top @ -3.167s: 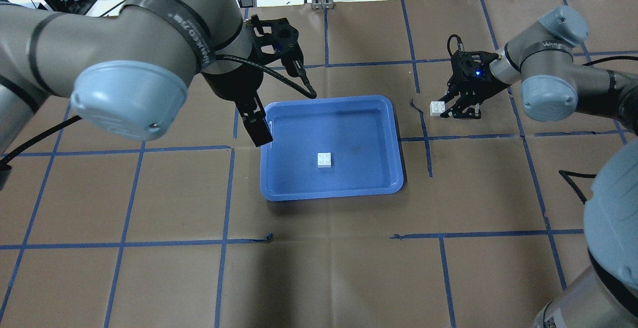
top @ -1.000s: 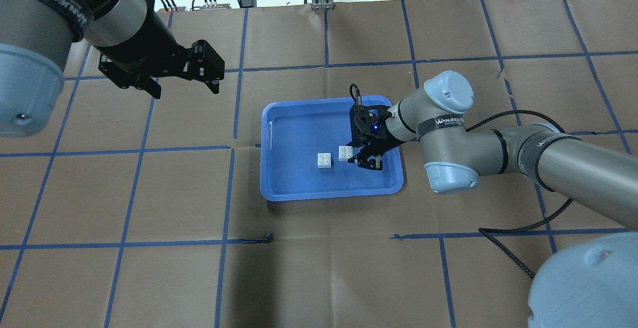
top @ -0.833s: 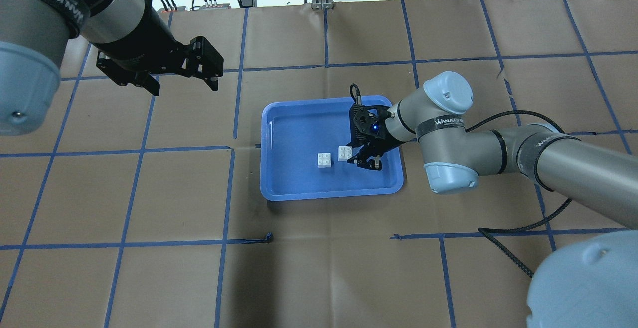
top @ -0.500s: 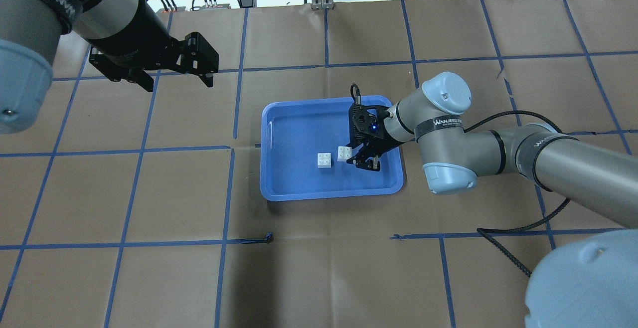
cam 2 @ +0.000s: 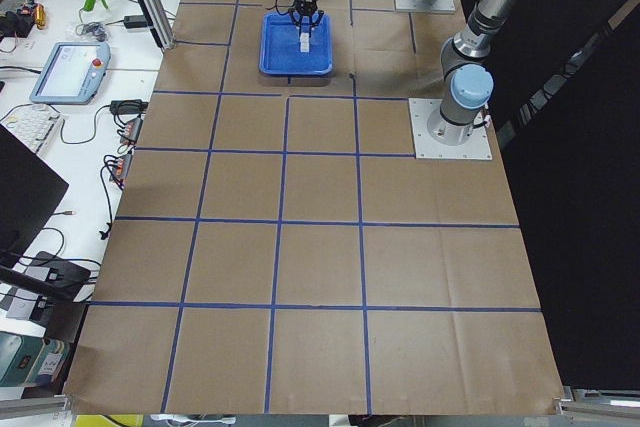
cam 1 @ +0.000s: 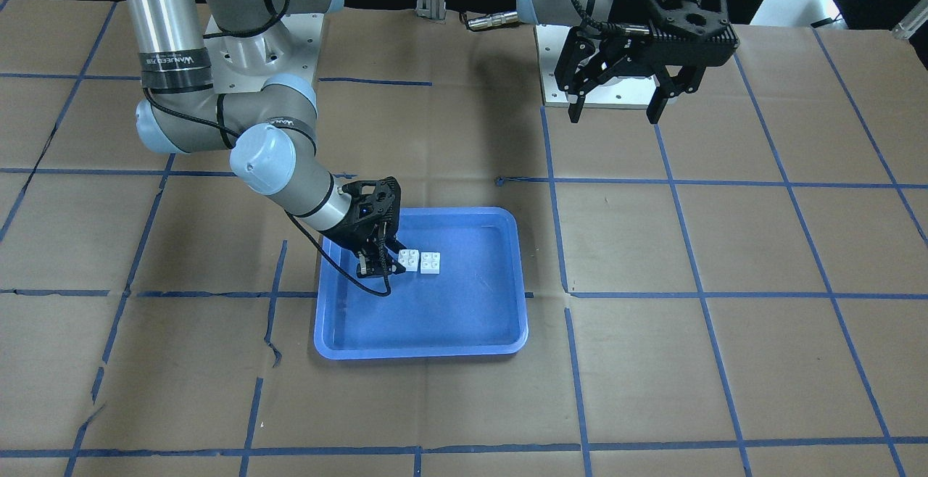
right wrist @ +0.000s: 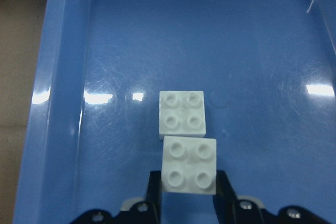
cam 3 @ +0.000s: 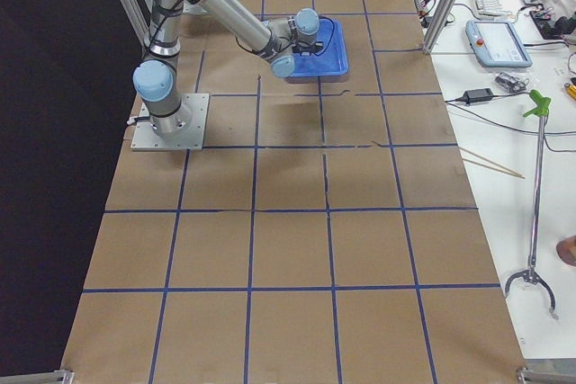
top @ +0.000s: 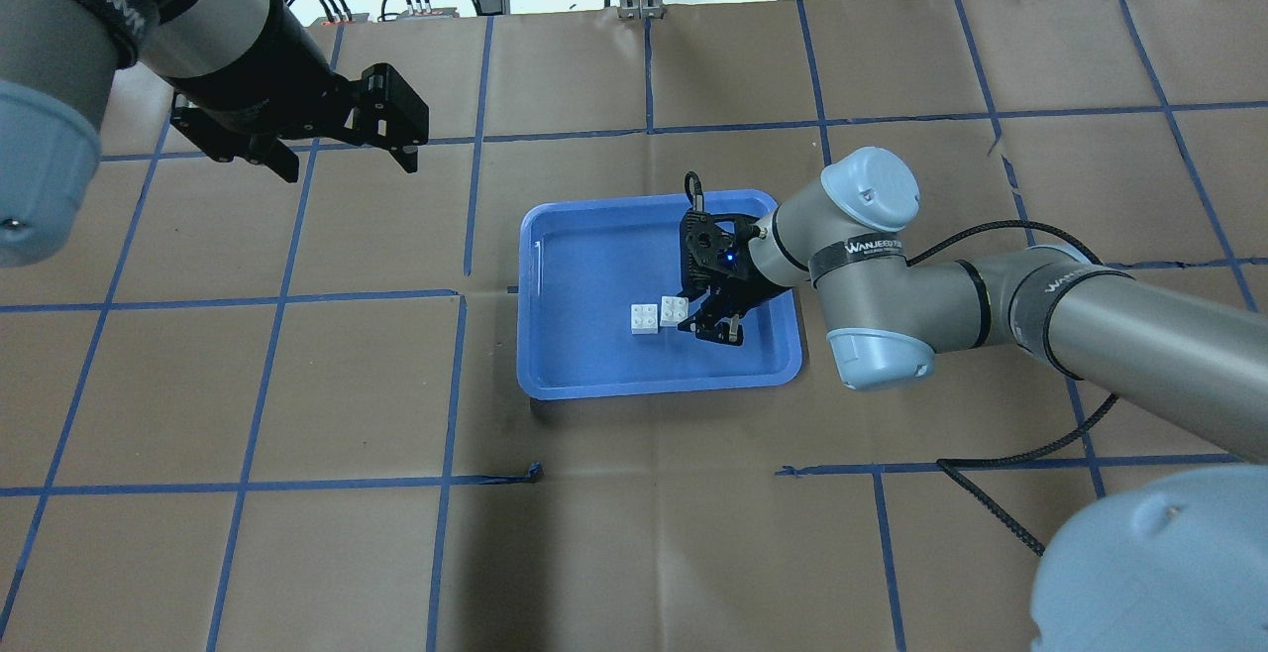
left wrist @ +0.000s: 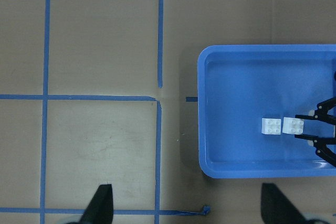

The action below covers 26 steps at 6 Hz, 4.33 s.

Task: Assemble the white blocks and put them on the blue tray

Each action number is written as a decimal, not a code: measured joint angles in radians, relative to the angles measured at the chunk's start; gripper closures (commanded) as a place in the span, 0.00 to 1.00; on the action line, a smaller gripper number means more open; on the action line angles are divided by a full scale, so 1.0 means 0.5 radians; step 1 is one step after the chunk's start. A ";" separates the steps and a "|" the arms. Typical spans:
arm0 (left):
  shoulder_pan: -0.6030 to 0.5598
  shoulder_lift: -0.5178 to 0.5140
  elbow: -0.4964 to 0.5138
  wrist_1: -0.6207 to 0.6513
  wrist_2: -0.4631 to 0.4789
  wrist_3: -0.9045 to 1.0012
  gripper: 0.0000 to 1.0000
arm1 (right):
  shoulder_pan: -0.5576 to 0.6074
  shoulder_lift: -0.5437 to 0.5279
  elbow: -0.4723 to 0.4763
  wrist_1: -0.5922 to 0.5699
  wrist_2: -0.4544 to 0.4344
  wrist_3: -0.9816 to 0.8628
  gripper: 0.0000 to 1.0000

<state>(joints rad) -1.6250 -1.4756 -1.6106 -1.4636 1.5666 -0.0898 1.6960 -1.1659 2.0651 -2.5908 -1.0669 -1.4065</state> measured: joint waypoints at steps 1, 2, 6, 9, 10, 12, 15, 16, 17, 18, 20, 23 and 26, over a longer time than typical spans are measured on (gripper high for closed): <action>0.006 0.001 0.001 0.000 -0.004 -0.004 0.01 | 0.003 0.000 0.000 0.000 -0.009 0.016 0.74; 0.009 0.002 0.001 -0.001 -0.003 -0.006 0.01 | 0.011 0.000 -0.003 0.000 -0.014 0.022 0.74; 0.010 0.003 0.000 -0.001 -0.001 -0.005 0.01 | 0.038 0.002 -0.034 0.008 -0.064 0.024 0.74; 0.010 0.003 0.000 -0.001 -0.001 -0.004 0.01 | 0.043 0.003 -0.034 0.020 -0.088 0.026 0.74; 0.010 0.003 0.000 -0.001 -0.001 -0.004 0.01 | 0.045 0.003 -0.034 0.022 -0.088 0.027 0.74; 0.010 0.003 0.000 -0.001 0.001 -0.004 0.01 | 0.060 0.019 -0.033 0.022 -0.088 0.027 0.73; 0.012 0.003 0.000 0.000 0.002 -0.004 0.01 | 0.071 0.048 -0.034 0.013 -0.089 0.028 0.55; 0.012 0.003 0.000 0.000 0.002 -0.005 0.01 | 0.072 0.049 -0.034 0.011 -0.088 0.036 0.46; 0.011 0.003 0.001 -0.001 0.002 -0.004 0.01 | 0.072 0.049 -0.034 0.009 -0.087 0.047 0.36; 0.011 0.003 0.002 -0.002 0.002 -0.004 0.01 | 0.072 0.049 -0.034 0.008 -0.084 0.053 0.34; 0.012 0.003 0.001 -0.003 0.003 -0.004 0.01 | 0.072 0.047 -0.034 0.012 -0.082 0.058 0.00; 0.010 0.003 0.000 -0.003 0.005 -0.004 0.01 | 0.062 -0.094 -0.117 0.201 -0.221 0.275 0.00; 0.010 0.003 0.000 0.000 0.005 -0.004 0.01 | 0.015 -0.367 -0.397 0.908 -0.489 0.697 0.00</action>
<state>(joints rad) -1.6199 -1.4742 -1.6107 -1.4635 1.5692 -0.0920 1.7036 -1.3492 1.8668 -2.1367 -1.3117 -1.0579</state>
